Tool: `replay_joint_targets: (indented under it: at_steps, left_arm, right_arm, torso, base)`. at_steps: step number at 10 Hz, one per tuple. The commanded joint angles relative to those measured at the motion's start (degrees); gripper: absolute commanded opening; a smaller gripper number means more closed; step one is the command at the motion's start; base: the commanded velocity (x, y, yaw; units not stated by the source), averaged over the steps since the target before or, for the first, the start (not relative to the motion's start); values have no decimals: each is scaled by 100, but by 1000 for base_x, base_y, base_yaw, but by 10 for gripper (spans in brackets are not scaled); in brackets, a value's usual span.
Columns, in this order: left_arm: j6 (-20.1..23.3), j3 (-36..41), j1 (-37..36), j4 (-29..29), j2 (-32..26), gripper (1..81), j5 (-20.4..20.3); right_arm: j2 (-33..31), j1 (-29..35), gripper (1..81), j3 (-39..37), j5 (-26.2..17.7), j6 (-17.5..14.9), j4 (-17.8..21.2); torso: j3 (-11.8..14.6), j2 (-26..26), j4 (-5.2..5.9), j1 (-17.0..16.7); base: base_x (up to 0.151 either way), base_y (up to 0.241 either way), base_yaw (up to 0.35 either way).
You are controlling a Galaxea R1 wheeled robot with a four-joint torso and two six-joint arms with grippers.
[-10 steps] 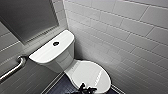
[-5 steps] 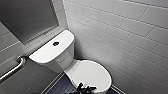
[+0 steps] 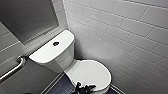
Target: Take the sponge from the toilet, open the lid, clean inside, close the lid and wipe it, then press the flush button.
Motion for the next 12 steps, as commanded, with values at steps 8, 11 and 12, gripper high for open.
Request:
replay_joint_targets:
  at_steps: [8, 11, 12]
  left_arm:
    - [-507, 890, -910, 241, -676, 811, -810]
    - [-1587, 1057, -919, 127, -1132, 811, -889]
    - [-1966, 1101, -910, 118, -1264, 811, -1021]
  right_arm:
    - [-61, -264, 10, 37, -286, -21, -174]
    - [-9, -265, 10, 2, -295, -29, -174]
    - [0, -265, 10, 2, -295, -38, -174]
  torso:
    - [304, -5, 0, -2]
    - [302, -5, 0, -2]
    - [302, -5, 0, -2]
  base:
    - [0, 0, 0]
    - [0, 0, 0]
    - [0, 0, 0]
